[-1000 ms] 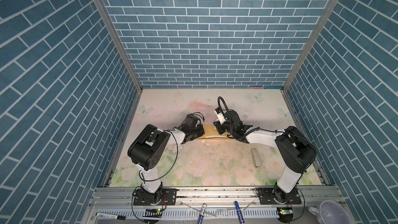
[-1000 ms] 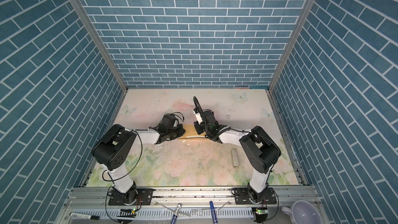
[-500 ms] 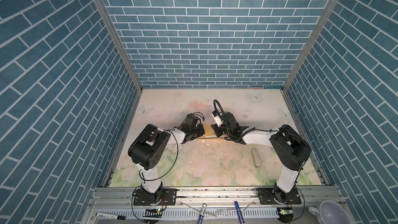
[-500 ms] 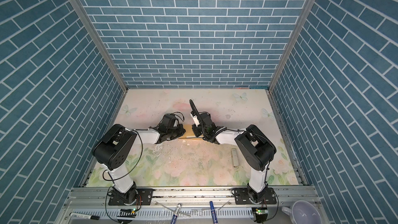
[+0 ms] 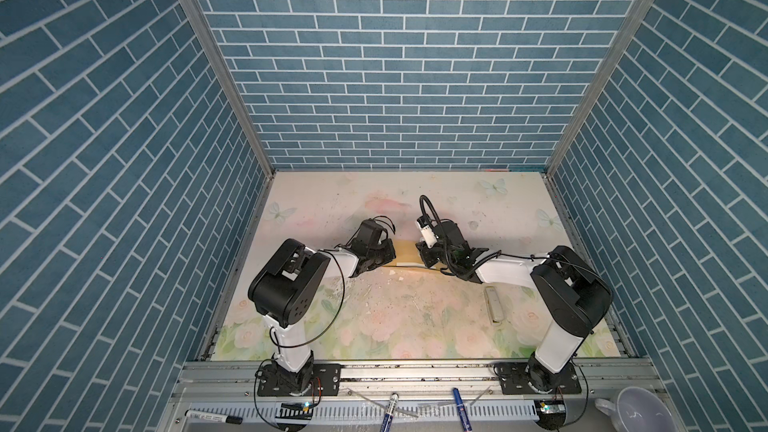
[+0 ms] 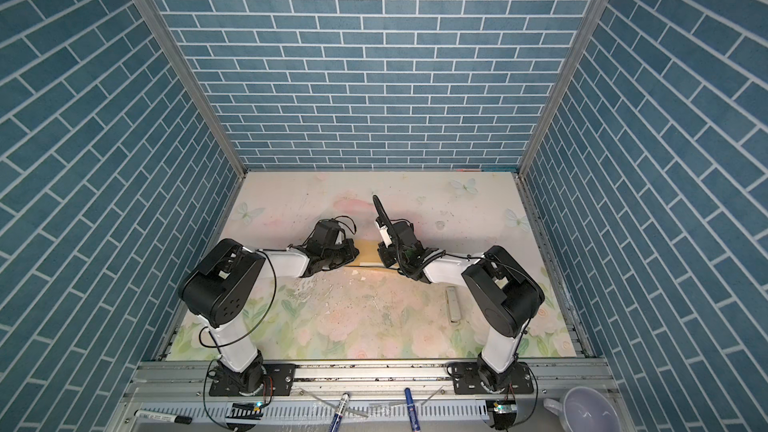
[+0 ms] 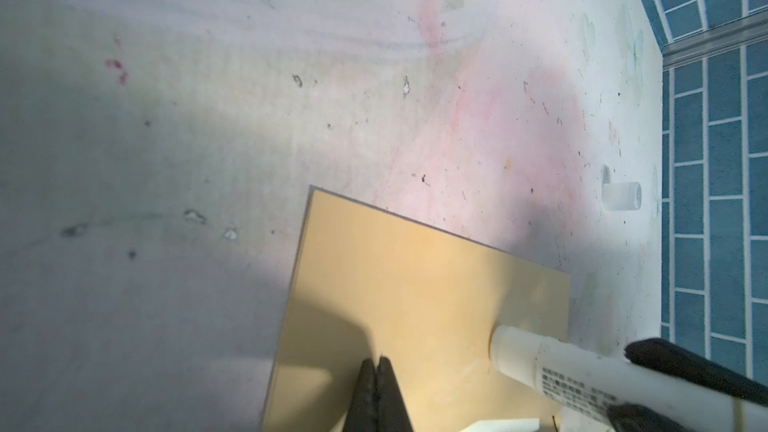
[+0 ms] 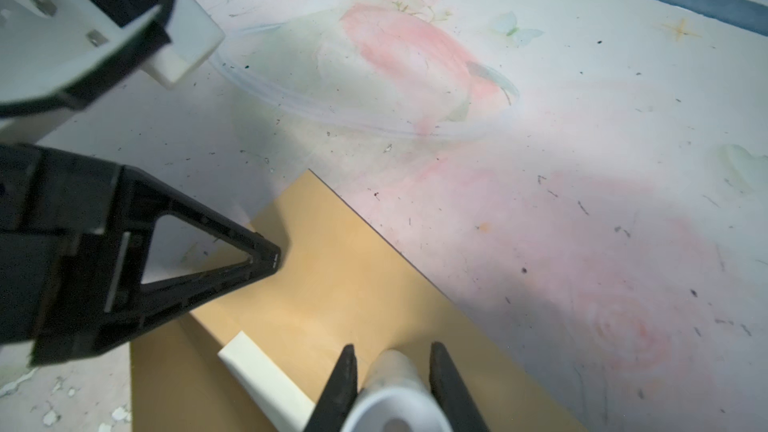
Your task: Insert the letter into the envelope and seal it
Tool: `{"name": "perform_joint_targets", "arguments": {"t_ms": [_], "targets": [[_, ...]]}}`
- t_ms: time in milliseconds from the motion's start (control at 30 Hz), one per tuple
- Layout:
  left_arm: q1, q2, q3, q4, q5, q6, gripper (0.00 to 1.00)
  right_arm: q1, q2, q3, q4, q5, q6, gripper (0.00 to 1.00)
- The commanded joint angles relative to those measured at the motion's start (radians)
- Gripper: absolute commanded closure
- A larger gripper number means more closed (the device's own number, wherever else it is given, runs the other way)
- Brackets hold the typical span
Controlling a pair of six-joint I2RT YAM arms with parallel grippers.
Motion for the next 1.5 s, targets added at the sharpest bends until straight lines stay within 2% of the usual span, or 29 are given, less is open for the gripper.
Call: {"name": "perform_joint_targets", "arguments": {"t_ms": [0, 233, 433, 833, 1267, 1400, 1467], "targets": [[0.003, 0.068, -0.046, -0.204, -0.060, 0.015, 1.00, -0.036, -0.040, -0.067, -0.104, 0.106, -0.051, 1.00], [0.003, 0.065, -0.047, -0.205, -0.062, 0.015, 1.00, -0.045, -0.061, -0.096, -0.116, 0.110, -0.048, 1.00], [0.003, 0.055, -0.048, -0.207, -0.065, 0.015, 1.00, -0.046, -0.059, -0.046, -0.111, 0.076, -0.035, 1.00], [0.003, 0.050, -0.053, -0.203, -0.067, 0.015, 1.00, -0.075, -0.162, 0.031, 0.012, 0.022, 0.021, 1.00], [0.003, -0.028, -0.017, -0.183, -0.046, 0.000, 1.00, -0.109, -0.283, 0.010, 0.112, -0.038, 0.083, 1.00], [0.003, -0.095, 0.056, -0.224, -0.047, 0.019, 0.90, -0.112, -0.309, -0.006, 0.170, -0.045, 0.084, 1.00], [0.003, -0.134, 0.098, -0.256, -0.051, 0.030, 0.81, -0.115, -0.322, -0.021, 0.209, -0.049, 0.084, 1.00]]}}
